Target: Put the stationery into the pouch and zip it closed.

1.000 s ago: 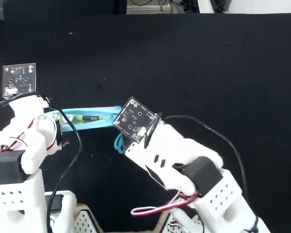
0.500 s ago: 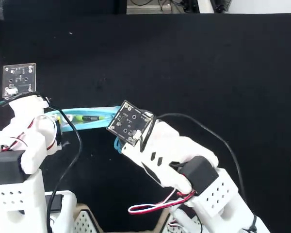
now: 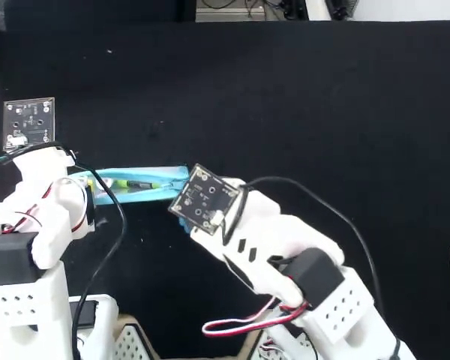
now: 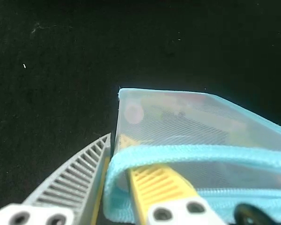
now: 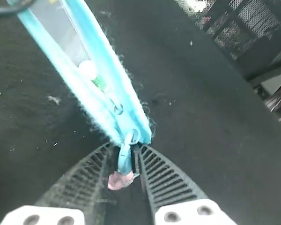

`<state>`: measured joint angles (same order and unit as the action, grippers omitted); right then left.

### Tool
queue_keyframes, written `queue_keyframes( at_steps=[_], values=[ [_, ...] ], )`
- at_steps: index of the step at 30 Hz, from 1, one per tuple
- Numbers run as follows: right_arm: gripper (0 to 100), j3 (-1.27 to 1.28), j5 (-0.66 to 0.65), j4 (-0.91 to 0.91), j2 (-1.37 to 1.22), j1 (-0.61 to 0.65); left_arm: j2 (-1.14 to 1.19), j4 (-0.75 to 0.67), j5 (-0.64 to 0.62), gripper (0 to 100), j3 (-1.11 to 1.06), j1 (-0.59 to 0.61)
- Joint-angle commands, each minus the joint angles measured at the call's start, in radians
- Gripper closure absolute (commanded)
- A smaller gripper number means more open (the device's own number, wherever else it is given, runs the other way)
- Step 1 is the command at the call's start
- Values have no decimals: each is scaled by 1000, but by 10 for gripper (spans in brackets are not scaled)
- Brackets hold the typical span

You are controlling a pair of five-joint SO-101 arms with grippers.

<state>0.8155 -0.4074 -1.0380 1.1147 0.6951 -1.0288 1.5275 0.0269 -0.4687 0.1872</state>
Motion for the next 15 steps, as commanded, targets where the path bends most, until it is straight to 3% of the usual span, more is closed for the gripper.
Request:
queue_keyframes(
  at_steps=[1,15],
  values=[
    [988,-54,-12,-5,33,-5,3,-11,-3,970,-1,13],
    [988,-154,-54,-51,70,-55,3,-11,-3,970,-1,13]
  ],
)
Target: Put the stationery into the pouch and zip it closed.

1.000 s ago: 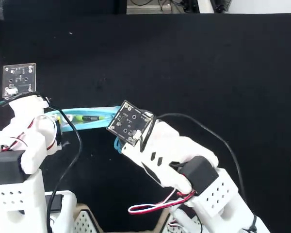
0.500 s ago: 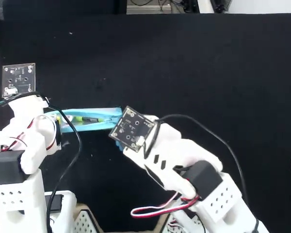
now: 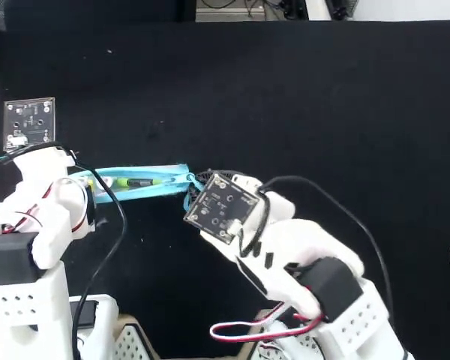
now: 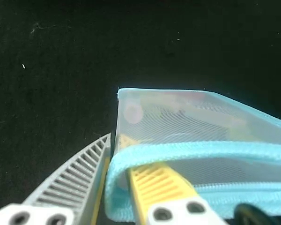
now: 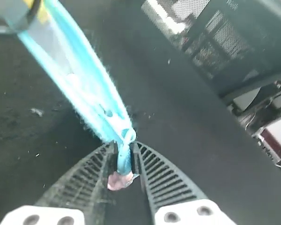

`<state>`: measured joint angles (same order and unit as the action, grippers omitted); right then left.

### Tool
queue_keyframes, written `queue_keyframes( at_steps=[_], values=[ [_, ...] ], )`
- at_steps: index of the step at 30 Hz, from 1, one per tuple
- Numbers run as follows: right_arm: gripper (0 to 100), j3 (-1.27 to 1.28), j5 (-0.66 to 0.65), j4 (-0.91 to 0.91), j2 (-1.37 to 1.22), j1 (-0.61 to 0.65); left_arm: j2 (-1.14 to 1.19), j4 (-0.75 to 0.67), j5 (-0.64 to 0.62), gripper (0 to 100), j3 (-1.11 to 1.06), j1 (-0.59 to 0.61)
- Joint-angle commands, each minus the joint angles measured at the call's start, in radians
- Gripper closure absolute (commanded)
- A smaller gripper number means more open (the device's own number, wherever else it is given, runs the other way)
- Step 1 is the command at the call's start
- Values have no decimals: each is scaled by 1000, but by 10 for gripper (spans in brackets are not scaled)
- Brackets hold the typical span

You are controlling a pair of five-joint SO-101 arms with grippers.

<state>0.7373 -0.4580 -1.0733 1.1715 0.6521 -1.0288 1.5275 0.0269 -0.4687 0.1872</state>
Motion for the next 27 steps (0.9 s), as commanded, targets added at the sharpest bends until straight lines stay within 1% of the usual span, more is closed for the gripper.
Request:
queue_keyframes(
  at_steps=[1,4,6,9,11,24,27],
  values=[
    [988,-74,-3,-11,12,-12,3,-11,-3,970,-1,13],
    [988,-56,2,-9,-12,-15,3,-11,-3,970,-1,13],
    [988,-31,61,9,-28,-15,3,-11,-3,970,-1,13],
    [988,19,178,92,-28,-17,3,-11,-3,970,-1,13],
    [988,36,213,129,-21,-17,3,-11,-3,970,-1,13],
    [988,39,219,137,51,-18,3,-11,-8,970,25,13],
    [988,39,221,137,68,-64,3,-11,-9,970,27,13]
  ],
)
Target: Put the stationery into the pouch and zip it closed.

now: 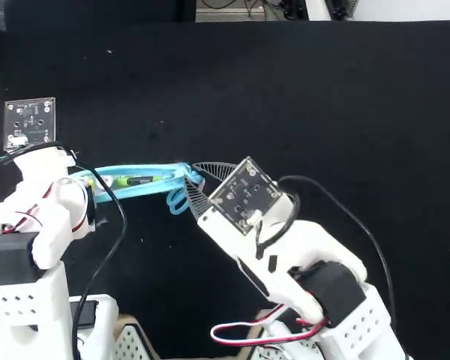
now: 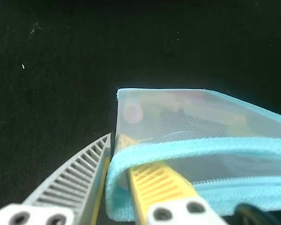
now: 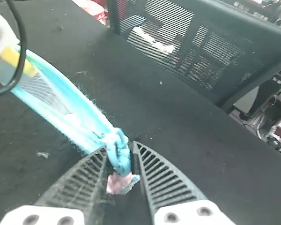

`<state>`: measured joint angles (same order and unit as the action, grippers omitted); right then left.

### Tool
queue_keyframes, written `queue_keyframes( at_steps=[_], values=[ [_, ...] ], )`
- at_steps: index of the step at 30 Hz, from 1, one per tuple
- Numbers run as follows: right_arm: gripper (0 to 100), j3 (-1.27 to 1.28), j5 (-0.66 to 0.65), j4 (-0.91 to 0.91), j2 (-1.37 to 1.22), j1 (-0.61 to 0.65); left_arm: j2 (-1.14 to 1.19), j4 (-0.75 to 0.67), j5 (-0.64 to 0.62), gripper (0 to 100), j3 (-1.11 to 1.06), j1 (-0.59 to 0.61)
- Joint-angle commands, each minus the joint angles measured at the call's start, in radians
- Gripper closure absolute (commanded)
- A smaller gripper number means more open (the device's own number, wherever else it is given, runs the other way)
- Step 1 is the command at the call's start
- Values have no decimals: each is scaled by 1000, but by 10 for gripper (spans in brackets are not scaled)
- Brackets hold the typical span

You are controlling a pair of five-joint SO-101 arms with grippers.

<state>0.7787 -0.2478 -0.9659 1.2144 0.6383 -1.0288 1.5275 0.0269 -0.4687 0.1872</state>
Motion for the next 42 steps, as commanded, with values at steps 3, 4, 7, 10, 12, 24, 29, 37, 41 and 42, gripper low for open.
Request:
queue_keyframes(
  at_steps=[3,4,7,10,12,24,29,37,41,42],
  values=[
    [988,1,11,29,25,-109,3,-11,-9,970,27,13],
    [988,5,12,29,22,-120,3,-11,-9,970,27,13],
    [988,41,12,35,28,-124,3,-12,-8,970,28,12],
    [988,61,12,46,28,-124,3,-12,-6,970,45,12],
    [988,59,12,64,21,-124,3,-12,-6,970,58,13],
    [988,59,12,97,19,-124,3,-3,-5,802,186,22],
    [988,59,12,118,18,-123,3,-12,-5,809,240,13],
    [988,41,12,150,18,-124,3,-144,-12,809,266,13],
    [988,42,44,187,16,-124,3,-216,-12,809,248,13],
    [988,42,52,193,12,-124,2,-224,-12,809,254,13]
  ],
)
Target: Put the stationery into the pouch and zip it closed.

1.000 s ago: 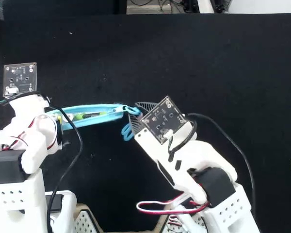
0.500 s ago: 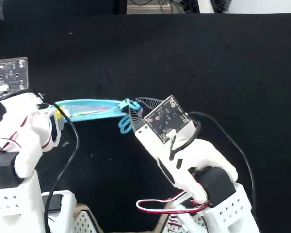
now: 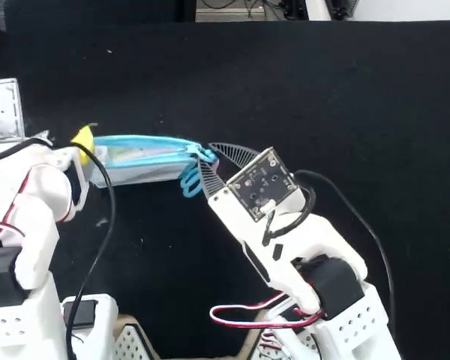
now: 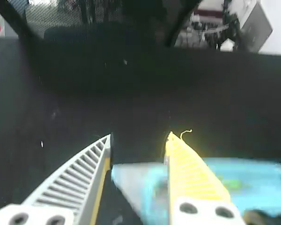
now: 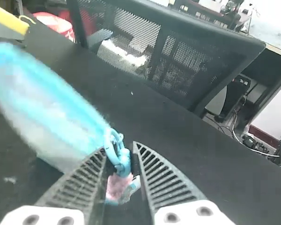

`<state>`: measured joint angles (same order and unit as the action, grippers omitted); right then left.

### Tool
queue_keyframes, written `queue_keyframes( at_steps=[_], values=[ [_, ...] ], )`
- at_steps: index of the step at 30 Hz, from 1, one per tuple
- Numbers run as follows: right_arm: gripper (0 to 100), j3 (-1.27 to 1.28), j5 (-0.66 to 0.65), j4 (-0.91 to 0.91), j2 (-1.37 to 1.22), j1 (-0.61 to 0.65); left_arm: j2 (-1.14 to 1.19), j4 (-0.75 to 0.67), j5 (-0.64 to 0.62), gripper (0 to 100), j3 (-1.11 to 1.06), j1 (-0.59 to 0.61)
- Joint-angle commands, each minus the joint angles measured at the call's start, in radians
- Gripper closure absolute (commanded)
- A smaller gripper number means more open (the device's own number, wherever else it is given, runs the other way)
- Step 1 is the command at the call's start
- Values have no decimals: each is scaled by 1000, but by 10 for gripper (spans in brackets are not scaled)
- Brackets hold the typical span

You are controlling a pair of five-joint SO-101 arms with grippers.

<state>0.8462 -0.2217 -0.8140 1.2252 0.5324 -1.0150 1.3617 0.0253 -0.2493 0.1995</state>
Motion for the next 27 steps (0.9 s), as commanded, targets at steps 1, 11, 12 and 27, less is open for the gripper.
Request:
queue_keyframes(
  at_steps=[1,11,12,27],
  values=[
    [988,-28,29,43,-12,-18,-12,-58,-11,809,51,1],
    [988,-196,28,38,-225,-20,-172,100,55,809,107,-1],
    [988,-216,28,38,-237,-20,-203,123,104,809,91,-15],
    [988,-372,-37,-155,-291,-17,-423,-198,318,809,-625,-355]
  ],
)
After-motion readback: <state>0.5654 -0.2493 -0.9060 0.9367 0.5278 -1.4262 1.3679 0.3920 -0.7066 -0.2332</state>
